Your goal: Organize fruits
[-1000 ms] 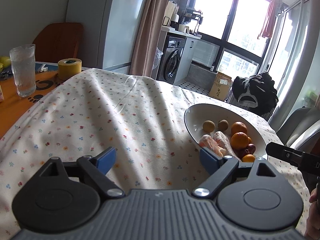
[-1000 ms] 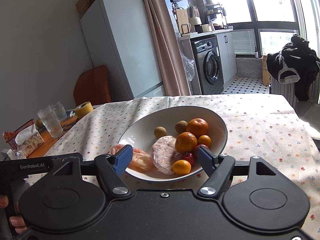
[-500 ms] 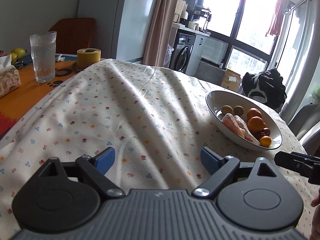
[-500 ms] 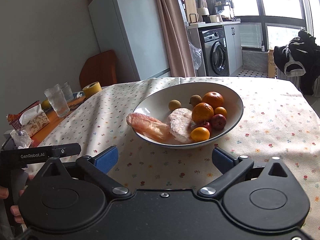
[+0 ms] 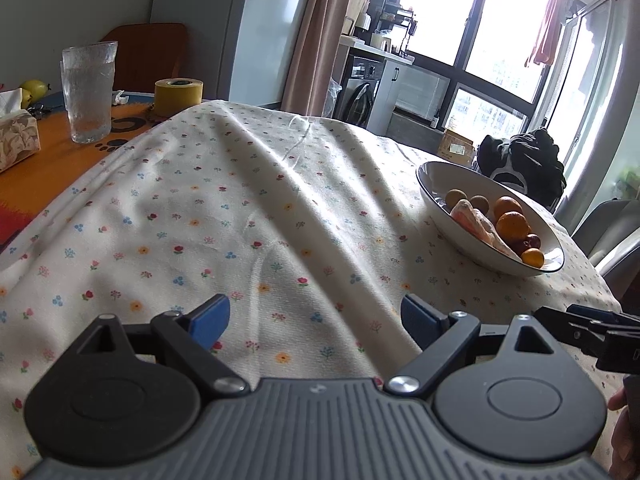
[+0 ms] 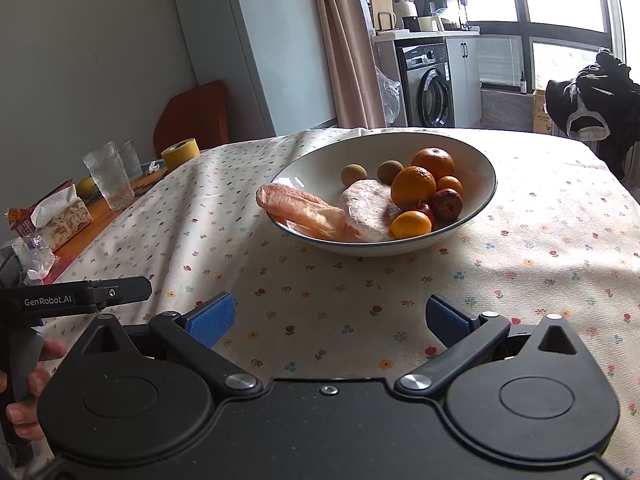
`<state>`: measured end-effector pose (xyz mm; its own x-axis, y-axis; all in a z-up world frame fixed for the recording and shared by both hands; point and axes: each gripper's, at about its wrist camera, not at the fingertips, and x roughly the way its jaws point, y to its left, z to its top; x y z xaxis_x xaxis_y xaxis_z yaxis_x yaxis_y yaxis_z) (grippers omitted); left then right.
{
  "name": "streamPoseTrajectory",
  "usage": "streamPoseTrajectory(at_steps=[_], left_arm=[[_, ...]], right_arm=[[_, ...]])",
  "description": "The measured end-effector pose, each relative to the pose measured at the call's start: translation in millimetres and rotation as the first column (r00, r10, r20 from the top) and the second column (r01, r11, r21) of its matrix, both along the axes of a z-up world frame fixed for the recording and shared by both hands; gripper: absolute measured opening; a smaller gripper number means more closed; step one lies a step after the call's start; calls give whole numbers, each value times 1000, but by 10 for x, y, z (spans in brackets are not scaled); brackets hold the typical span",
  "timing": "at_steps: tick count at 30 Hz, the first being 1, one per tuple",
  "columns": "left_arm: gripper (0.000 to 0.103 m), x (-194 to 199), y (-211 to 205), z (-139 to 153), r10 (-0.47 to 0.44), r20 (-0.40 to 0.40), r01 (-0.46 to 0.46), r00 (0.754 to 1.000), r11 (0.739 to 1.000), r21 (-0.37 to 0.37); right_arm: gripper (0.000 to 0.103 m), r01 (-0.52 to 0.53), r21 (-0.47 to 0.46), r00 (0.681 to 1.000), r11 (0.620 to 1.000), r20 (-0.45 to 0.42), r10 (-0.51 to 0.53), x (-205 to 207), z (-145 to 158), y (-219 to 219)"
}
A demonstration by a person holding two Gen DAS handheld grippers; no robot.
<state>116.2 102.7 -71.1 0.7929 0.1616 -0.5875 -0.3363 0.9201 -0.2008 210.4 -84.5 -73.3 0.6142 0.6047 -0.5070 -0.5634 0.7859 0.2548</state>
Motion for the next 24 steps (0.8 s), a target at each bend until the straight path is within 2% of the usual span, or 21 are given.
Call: streamPoseTrajectory(at_steps=[7, 24], left_arm=[[91, -92, -107, 66, -62, -1, 62, 998, 998, 14], [91, -354, -390, 334, -142, 1, 142, 990, 987, 74]], right_arm=[[103, -11, 5, 1000, 1000, 1, 11, -87, 61, 46], [103, -18, 17, 999, 1000, 48, 17, -416, 342, -93]])
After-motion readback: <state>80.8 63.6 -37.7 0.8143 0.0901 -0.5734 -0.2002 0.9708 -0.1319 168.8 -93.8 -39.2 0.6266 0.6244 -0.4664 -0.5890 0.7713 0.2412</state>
